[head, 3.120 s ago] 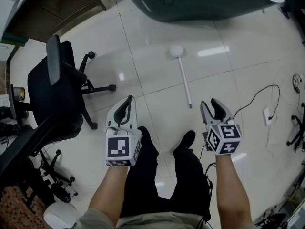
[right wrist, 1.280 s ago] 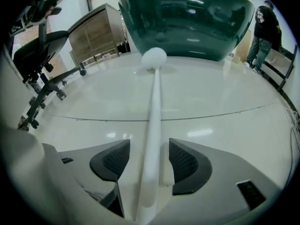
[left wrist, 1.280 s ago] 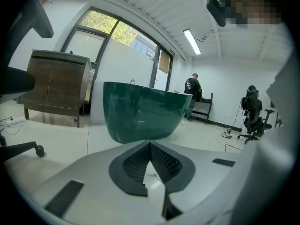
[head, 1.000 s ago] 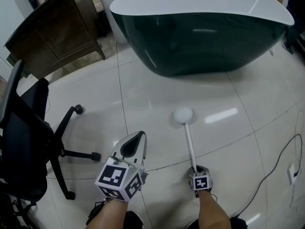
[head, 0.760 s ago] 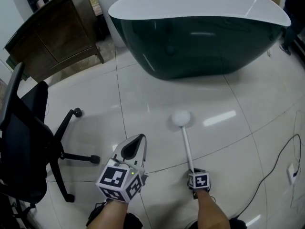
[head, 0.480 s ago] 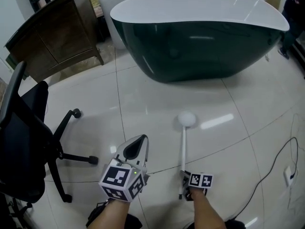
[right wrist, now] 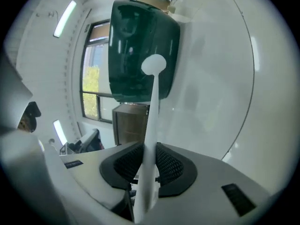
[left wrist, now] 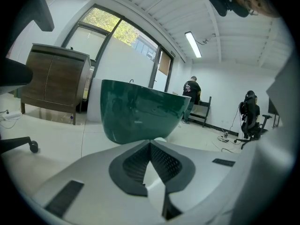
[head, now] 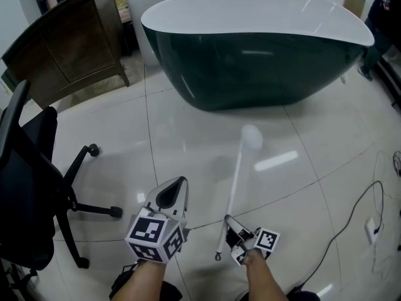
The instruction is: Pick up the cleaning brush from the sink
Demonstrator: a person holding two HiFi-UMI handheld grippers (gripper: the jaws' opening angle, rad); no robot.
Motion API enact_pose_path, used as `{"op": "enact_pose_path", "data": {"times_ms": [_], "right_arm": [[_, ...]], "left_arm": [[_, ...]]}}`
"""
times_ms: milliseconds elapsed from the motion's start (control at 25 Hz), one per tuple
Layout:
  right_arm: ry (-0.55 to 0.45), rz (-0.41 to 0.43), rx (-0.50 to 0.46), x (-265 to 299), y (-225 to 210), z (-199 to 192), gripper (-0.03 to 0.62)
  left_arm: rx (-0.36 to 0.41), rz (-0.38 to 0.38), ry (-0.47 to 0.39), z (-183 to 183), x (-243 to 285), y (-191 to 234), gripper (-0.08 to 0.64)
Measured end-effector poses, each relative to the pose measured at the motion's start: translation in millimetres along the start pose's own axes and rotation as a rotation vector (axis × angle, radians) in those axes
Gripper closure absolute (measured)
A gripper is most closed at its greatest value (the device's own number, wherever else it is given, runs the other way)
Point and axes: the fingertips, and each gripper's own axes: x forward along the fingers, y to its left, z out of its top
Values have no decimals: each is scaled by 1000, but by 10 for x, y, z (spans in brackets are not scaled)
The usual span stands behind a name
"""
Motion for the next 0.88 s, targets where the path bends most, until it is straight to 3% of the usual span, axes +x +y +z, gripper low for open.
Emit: {"op": "enact_pose_path", "data": {"times_ms": [80, 280, 440, 560, 680, 880], "right_arm": [[-23, 49, 3, -59, 287, 4, 518], [-58, 138, 11, -203, 1144, 32, 518], [-67, 236, -32, -201, 2130, 100, 522], [-96, 278, -53, -330, 2857, 240, 522], [-154, 273, -52, -619, 3437, 391, 523], [-169, 253, -97, -944, 4613, 342, 525]], "left_arm": [[-10, -6, 18, 3, -55, -48, 563], [-9, -14, 162, -235, -349, -296, 563], [-17, -81, 207, -394, -820, -653, 563], [-9, -40, 251, -362, -1321, -802, 563], [8, -18, 250, 86, -1703, -970, 563], [69, -38, 238, 1276, -2312, -1173, 563]]}}
